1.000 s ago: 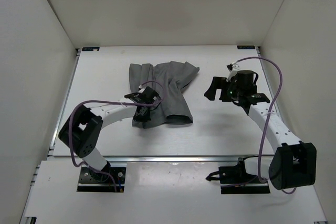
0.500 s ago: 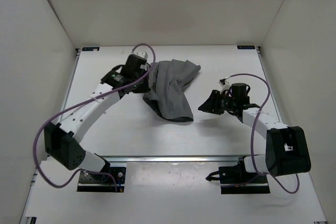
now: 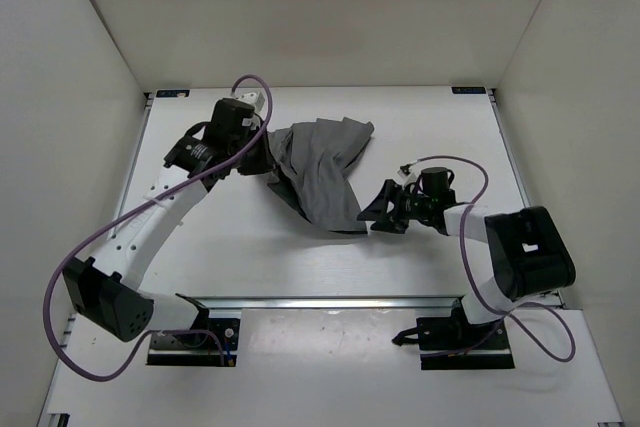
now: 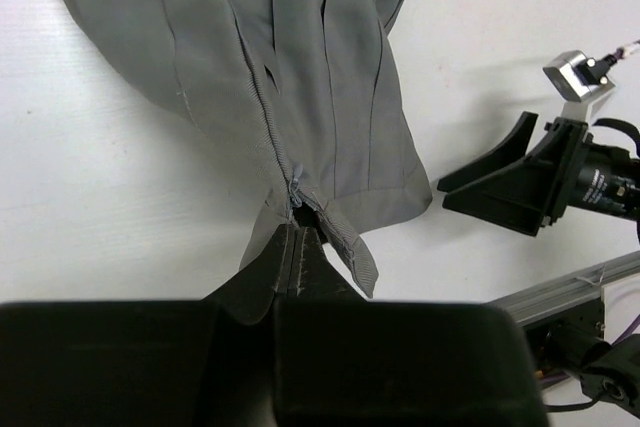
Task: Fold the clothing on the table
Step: Flatten the skirt out
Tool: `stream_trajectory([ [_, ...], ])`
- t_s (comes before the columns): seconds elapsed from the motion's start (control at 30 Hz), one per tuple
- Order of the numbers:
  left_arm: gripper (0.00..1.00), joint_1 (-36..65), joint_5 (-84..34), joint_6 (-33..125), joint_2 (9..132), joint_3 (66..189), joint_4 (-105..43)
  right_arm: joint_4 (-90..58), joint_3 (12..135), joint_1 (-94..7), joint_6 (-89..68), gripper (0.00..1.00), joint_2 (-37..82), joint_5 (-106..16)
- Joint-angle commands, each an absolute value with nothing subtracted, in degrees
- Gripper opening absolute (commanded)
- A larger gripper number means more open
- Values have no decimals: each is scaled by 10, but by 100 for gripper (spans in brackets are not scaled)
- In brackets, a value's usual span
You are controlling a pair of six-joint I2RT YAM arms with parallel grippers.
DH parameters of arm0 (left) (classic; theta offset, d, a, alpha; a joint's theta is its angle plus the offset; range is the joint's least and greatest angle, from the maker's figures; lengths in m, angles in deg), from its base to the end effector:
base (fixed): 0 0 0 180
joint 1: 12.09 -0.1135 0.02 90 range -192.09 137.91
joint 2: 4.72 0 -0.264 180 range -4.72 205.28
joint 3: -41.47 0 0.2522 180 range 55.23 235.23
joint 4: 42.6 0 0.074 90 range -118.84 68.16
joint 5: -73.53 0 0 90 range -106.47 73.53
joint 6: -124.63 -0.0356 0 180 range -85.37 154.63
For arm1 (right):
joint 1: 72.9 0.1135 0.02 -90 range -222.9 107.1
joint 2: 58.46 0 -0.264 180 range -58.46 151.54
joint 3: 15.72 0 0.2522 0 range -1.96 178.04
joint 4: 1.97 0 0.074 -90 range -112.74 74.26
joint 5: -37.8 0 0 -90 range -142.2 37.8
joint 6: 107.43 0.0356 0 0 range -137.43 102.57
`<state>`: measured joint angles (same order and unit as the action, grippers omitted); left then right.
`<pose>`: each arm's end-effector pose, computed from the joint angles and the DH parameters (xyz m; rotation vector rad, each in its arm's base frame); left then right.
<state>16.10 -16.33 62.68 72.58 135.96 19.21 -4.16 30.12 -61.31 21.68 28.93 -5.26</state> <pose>0.2476 -0.1326 0.3686 0.0017 2.4005 -0.4705 0.2571 0.0793 0.1420 0.1384 2.4353 1.3797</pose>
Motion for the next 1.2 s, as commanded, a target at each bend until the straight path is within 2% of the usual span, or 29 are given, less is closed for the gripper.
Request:
stream_trajectory([
  [0.0, 0, 146, -188, 628, 686, 1344, 177, -33, 313, -598, 221, 67, 314, -85],
  [0.1, 0, 139, -195, 628, 675, 1332, 174, -59, 329, -583, 208, 68, 338, -98],
  [0.27, 0, 125, -215, 632, 655, 1309, 164, -176, 380, -527, 143, 64, 362, -250],
  [0.37, 0, 117, -230, 638, 644, 1291, 148, -205, 415, -508, 132, 54, 395, -291],
  [0.4, 0, 117, -227, 636, 638, 1287, 148, -202, 419, -507, 135, 43, 408, -296],
  [0.43, 0, 116, -232, 637, 638, 1283, 146, -206, 426, -503, 133, 21, 411, -297],
  [0.47, 0, 116, -231, 635, 637, 1277, 147, -214, 429, -504, 124, 5, 419, -291],
  [0.5, 0, 112, -235, 633, 634, 1276, 145, -221, 431, -503, 123, 0, 413, -291],
  [0.63, 0, 76, -231, 616, 622, 1275, 137, -273, 472, -511, 78, 1, 327, -326],
  [0.83, 0, 8, -203, 599, 628, 1406, 122, -444, 703, -585, -28, 0, 213, -308],
  [0.93, 0, 14, -174, 603, 640, 1521, 130, -506, 852, -630, -54, 0, 184, -268],
  [1.17, 0, 8, -166, 615, 662, 1650, 141, -587, 1043, -638, -74, 0, 189, -252],
])
